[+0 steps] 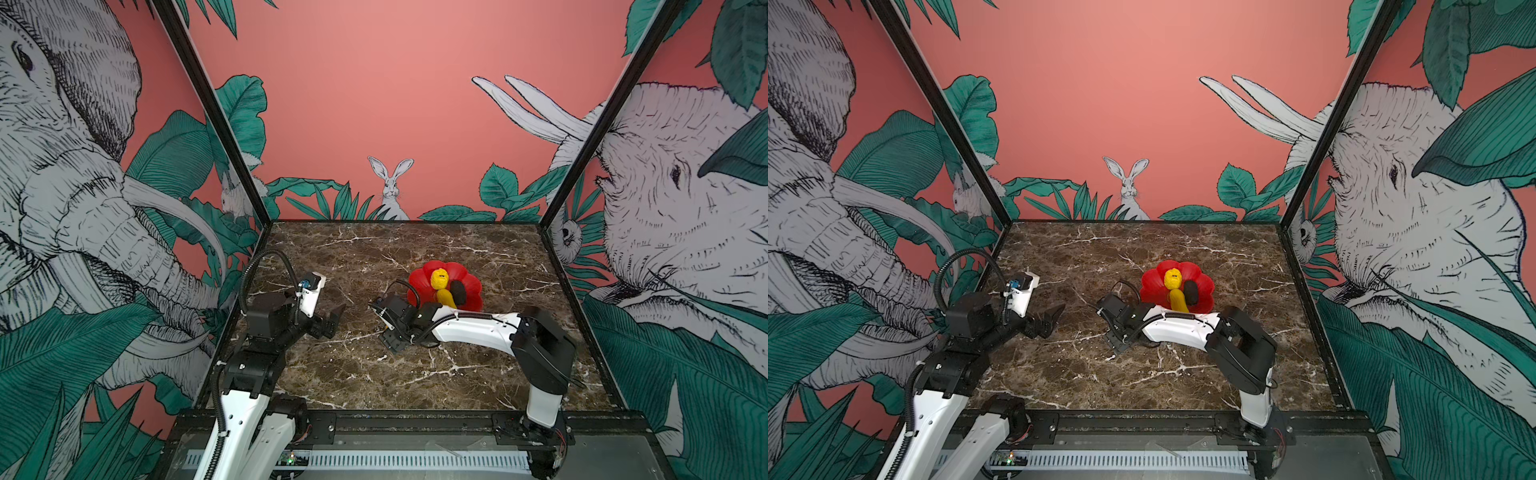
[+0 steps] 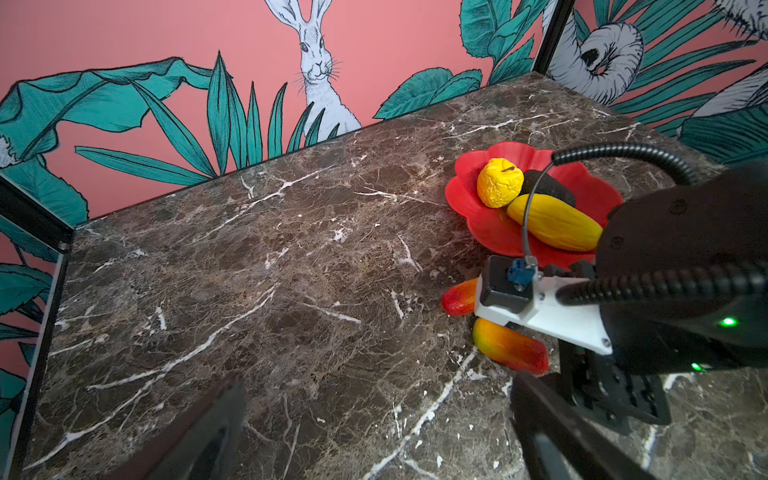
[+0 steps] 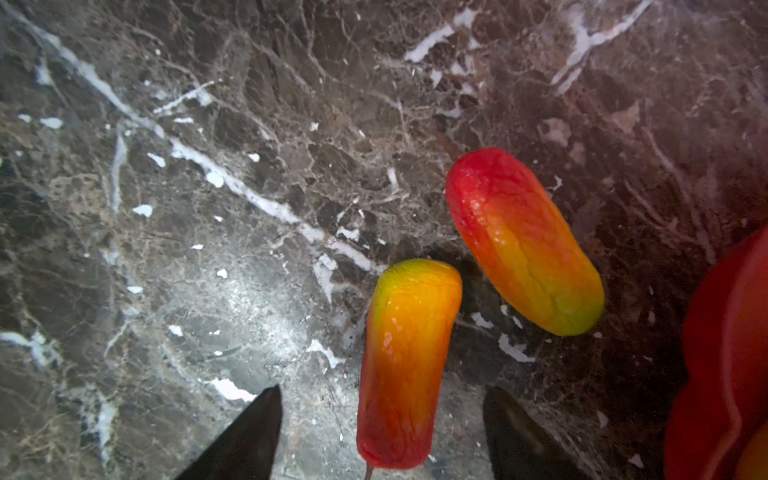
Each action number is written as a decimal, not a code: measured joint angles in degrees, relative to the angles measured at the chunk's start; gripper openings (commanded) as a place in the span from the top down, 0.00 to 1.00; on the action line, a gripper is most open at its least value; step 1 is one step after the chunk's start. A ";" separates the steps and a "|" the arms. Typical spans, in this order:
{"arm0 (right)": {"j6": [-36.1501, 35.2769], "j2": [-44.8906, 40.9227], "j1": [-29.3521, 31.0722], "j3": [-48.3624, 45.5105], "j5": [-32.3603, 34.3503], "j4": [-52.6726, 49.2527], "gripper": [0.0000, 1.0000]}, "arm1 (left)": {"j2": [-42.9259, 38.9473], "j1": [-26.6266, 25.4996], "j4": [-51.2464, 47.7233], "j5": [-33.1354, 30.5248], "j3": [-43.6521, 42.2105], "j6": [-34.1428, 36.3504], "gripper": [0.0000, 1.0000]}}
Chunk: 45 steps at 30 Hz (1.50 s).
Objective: Place and organize the fake fruits in the fruit bowl
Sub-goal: 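Move the right gripper to the smaller mango nearer the bowl and grasp it, then lower the held mango into the bowl beside the long yellow fruit and release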
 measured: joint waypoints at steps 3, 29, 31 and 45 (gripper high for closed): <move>0.50 0.92 0.00 0.00 -0.11 0.17 0.39 | -0.02 0.00 0.00 0.00 0.00 0.00 0.00; 2.58 2.80 -0.22 -0.20 -0.61 1.51 0.80 | -0.11 -0.02 0.00 0.00 0.00 0.02 0.00; 2.32 1.73 -0.22 -0.20 0.02 0.13 0.82 | -0.07 -0.02 0.02 0.00 0.00 0.02 0.00; 1.51 -18.08 -7.98 -3.17 6.47 -3.56 0.86 | 0.66 -0.02 0.04 0.22 0.00 0.02 0.00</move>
